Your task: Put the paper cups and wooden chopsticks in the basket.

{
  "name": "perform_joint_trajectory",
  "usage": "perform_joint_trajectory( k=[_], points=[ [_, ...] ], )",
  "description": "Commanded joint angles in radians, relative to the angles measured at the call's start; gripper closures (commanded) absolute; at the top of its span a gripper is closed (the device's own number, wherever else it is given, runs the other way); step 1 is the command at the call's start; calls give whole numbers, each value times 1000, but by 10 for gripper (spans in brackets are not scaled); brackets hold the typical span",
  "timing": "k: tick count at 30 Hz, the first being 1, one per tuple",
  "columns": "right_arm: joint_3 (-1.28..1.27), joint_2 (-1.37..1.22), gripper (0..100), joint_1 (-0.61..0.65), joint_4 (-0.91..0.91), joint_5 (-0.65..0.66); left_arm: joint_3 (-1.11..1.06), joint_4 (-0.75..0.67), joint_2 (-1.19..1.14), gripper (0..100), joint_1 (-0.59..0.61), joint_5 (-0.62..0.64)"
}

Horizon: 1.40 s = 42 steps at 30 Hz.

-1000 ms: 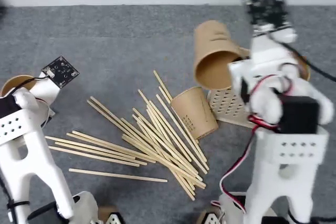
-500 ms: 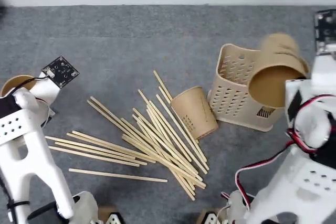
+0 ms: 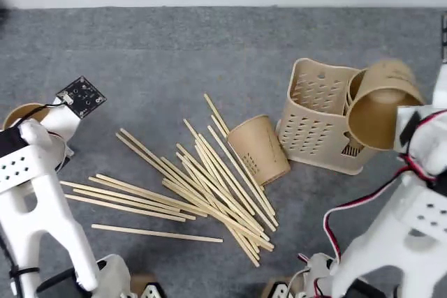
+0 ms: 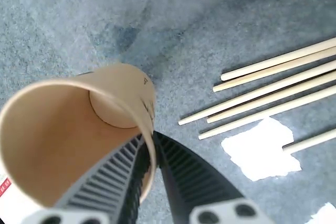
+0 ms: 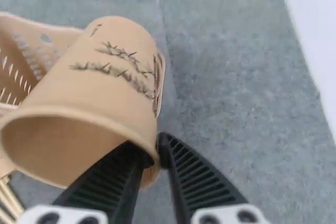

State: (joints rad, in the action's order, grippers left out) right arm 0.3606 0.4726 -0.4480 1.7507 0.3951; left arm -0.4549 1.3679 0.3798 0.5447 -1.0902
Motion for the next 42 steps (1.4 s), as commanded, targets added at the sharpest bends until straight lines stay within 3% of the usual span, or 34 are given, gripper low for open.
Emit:
perform_joint_trajectory(
  k=[1, 11, 15, 20, 29, 32, 35, 42],
  points=[
    [38, -5, 817, 4, -8, -3, 12, 8, 51, 988, -2, 11],
    [34, -67, 839, 148, -283, -69, 12, 8, 51, 988, 2, 11],
    [38, -76, 840, 137, -243, -69, 25, 8, 57, 988, -3, 15],
    [34, -10, 841, 45, -139, -71, 116, 11, 141, 988, -64, 170],
    [20, 10, 842, -262, 39, -71, 315, 81, 298, 988, -439, 522],
    [-57, -4, 894, -360, 33, -69, 392, 66, 298, 988, -577, 660],
    [-160, -5, 993, -424, -39, -63, 437, -15, 298, 988, -720, 770],
    [-410, 2, 989, -581, -213, -71, 441, -293, 279, 988, -1002, 911]
  ],
)
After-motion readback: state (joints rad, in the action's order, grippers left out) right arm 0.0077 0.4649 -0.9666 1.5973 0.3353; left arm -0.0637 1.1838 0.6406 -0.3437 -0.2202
